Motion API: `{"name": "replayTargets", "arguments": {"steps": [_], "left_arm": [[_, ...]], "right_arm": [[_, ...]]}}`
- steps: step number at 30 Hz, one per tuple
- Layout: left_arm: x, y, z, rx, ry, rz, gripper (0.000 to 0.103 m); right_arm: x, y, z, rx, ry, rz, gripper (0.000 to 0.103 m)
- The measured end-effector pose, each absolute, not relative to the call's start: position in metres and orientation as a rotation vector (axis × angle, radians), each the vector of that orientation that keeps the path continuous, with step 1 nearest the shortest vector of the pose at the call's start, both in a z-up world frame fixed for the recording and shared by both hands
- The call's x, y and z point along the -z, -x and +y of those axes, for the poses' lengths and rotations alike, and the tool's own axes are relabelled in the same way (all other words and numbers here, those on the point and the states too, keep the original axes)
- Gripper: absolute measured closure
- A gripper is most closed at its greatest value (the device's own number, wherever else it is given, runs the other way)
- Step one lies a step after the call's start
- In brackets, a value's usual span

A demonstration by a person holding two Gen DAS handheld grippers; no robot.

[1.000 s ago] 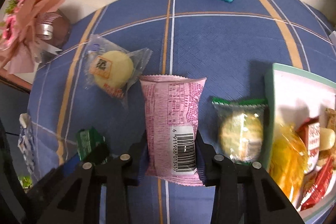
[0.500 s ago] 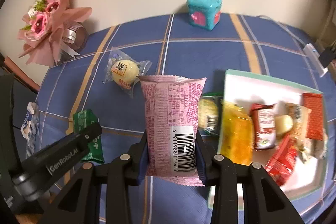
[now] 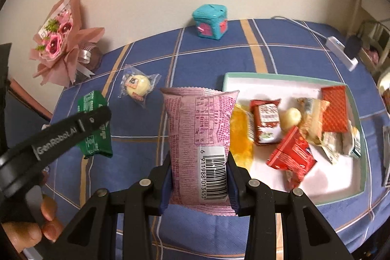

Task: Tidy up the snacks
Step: 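Carry the green packet and pink bag over the white tray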

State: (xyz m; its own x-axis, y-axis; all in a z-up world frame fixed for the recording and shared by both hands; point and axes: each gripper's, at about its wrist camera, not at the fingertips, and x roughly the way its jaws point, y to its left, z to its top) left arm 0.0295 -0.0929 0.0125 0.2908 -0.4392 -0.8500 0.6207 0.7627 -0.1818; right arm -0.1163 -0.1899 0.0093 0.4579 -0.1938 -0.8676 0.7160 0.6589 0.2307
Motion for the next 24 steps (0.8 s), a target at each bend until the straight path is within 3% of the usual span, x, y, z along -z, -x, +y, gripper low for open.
{"name": "replayTargets", "arguments": {"steps": [24], "left_arm": [[0.009, 0.092, -0.192, 0.966, -0.43, 1.119, 0.061]], "right_arm": [[-0.005, 0.244, -0.292, 0.898, -0.881, 0.829, 0.063]]}}
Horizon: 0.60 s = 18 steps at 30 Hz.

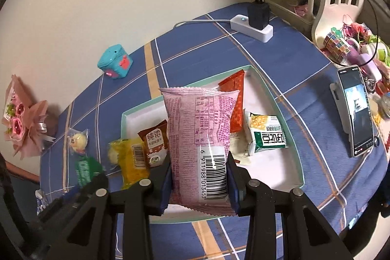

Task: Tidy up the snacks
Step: 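Carry the green packet and pink bag over the white tray, then open both tools to drop the green packet and pink bag into the tray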

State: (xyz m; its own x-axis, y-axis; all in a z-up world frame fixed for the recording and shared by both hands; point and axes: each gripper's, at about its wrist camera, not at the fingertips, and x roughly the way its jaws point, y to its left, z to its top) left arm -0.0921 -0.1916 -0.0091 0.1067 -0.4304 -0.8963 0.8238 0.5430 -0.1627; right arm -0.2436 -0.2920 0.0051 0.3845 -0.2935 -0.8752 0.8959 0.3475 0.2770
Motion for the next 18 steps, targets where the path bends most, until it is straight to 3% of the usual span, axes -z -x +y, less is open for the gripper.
{"name": "replayTargets", "arguments": {"steps": [18], "left_arm": [[0.086, 0.115, -0.217, 0.868, -0.637, 1.219, 0.061]], "right_arm": [[0.083, 0.237, -0.305, 0.898, -1.038, 1.066, 0.058]]}}
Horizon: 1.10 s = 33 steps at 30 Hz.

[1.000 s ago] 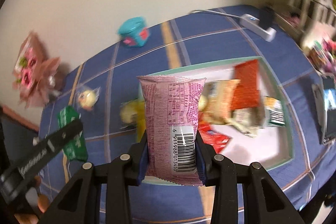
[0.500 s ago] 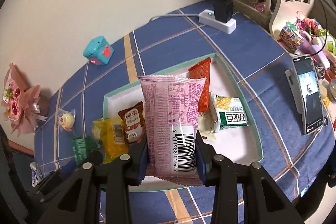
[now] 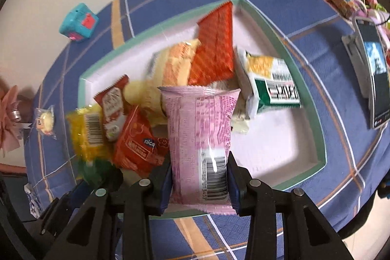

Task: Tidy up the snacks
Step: 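Open both tools to drop the green packet and pink bag into the tray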

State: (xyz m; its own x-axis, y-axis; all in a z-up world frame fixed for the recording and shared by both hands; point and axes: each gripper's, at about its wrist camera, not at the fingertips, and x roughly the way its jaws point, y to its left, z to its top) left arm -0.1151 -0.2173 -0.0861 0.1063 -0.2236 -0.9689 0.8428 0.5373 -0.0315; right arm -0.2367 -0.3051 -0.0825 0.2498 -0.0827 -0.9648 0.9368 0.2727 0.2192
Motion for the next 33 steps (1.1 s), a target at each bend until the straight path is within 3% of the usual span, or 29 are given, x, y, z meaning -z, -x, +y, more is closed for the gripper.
{"name": "replayTargets", "arguments": {"steps": [2, 6, 8, 10, 17, 21, 24, 33], "left_arm": [[0.092, 0.116, -0.217, 0.857, -0.645, 1.23, 0.059], [0.095, 0.112, -0.214, 0.834, -0.634, 1.259, 0.042], [0.092, 0.11, -0.211, 0.828, -0.618, 1.269, 0.039], [0.085, 0.106, -0.207, 0.823, -0.6, 1.272, 0.027], [0.047, 0.098, -0.197, 0.832, -0.51, 1.204, 0.017], [0.032, 0.079, -0.182, 0.757, -0.447, 1.168, 0.016], [0.025, 0.054, -0.17, 0.68, -0.391, 1.147, 0.004], [0.014, 0.011, -0.139, 0.575, -0.321, 1.112, 0.0]], "right_arm": [[0.083, 0.237, -0.305, 0.901, -1.04, 1.069, 0.049], [0.078, 0.237, -0.304, 0.895, -1.033, 1.048, 0.038], [0.071, 0.236, -0.302, 0.9, -1.013, 1.044, 0.03], [0.062, 0.236, -0.302, 0.903, -0.992, 1.03, 0.026], [0.013, 0.237, -0.291, 0.929, -0.879, 0.914, 0.003], [0.0, 0.235, -0.285, 0.933, -0.834, 0.896, 0.0], [0.0, 0.227, -0.286, 0.93, -0.821, 0.91, 0.0], [0.007, 0.206, -0.273, 0.889, -0.753, 0.971, 0.0]]}}
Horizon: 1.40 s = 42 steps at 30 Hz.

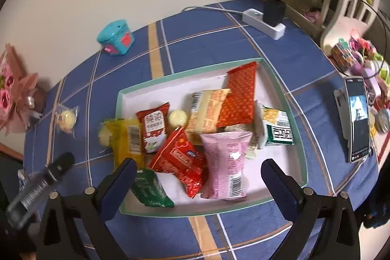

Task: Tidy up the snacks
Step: 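Open both tools to drop the green packet and pink bag into the tray, then withdraw both tools toward the wrapped round cake and green-edged cookie packet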

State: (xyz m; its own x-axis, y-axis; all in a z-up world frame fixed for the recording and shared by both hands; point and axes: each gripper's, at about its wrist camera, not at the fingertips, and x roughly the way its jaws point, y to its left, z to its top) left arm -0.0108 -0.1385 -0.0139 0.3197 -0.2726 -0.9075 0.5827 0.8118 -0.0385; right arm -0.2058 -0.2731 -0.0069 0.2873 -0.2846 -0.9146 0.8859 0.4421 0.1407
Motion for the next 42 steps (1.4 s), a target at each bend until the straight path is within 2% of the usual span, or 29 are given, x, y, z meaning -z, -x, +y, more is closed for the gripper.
{"name": "replayTargets", "arguments": {"steps": [8, 23, 36, 42], "left_arm": [[0.006, -0.023, -0.106, 0.481, -0.334, 1.05, 0.0], [0.022, -0.061, -0.071, 0.393, -0.394, 1.077, 0.0], [0.02, -0.081, -0.058, 0.382, -0.332, 1.091, 0.0], [0.019, -0.09, -0.059, 0.38, -0.312, 1.089, 0.0]], "right_arm": [[0.009, 0.177, -0.249, 0.819, -0.685, 1.016, 0.0], [0.038, 0.115, -0.204, 0.612, -0.692, 1.074, 0.0], [0.036, 0.096, -0.219, 0.577, -0.776, 0.96, 0.0], [0.024, 0.085, -0.225, 0.583, -0.713, 0.921, 0.0]]}}
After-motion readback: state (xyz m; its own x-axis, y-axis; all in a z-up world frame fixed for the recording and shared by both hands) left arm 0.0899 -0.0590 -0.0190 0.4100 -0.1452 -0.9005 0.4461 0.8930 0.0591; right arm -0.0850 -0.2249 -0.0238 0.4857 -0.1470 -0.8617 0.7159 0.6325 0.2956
